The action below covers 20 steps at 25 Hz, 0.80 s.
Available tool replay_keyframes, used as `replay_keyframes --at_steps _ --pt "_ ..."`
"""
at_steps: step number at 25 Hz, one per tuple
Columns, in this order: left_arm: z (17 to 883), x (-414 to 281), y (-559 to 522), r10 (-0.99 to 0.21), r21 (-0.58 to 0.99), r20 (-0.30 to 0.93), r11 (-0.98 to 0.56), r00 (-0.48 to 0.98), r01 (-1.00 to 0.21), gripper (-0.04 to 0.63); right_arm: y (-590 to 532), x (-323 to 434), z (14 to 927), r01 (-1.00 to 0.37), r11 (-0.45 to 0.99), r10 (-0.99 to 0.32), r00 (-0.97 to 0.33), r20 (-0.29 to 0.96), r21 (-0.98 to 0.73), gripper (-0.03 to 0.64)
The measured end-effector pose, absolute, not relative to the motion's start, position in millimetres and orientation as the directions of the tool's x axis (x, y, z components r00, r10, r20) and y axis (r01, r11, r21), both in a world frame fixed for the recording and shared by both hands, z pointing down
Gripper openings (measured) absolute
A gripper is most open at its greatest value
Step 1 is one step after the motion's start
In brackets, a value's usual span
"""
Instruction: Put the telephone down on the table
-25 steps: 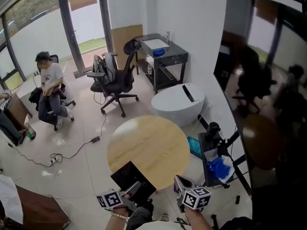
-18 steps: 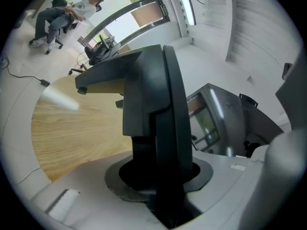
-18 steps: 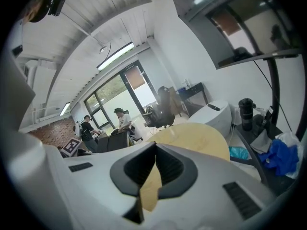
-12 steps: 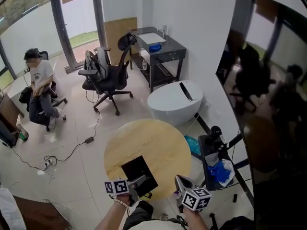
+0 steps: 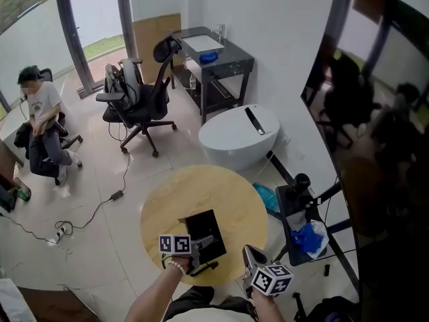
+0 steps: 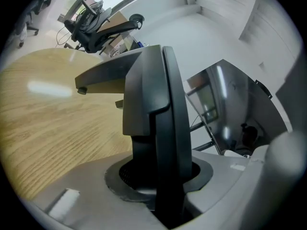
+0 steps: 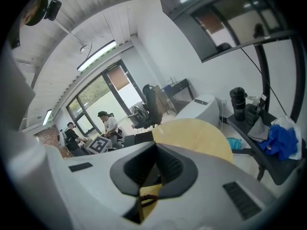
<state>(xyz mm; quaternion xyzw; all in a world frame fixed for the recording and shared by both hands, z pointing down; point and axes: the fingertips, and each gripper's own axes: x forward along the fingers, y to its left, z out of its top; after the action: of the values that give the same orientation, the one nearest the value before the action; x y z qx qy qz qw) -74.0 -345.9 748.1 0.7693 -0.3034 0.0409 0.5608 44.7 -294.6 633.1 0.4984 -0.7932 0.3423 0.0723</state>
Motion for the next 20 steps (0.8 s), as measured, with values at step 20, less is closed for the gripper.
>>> replay_keyframes --at_steps 20 --pt "794 -32 -379 -0.233 0.867 0.329 -0.31 0.915 -0.391 0.163 -318 29 663 -0.868 0.187 -0.742 -0.432 0.513 -0.46 0.0"
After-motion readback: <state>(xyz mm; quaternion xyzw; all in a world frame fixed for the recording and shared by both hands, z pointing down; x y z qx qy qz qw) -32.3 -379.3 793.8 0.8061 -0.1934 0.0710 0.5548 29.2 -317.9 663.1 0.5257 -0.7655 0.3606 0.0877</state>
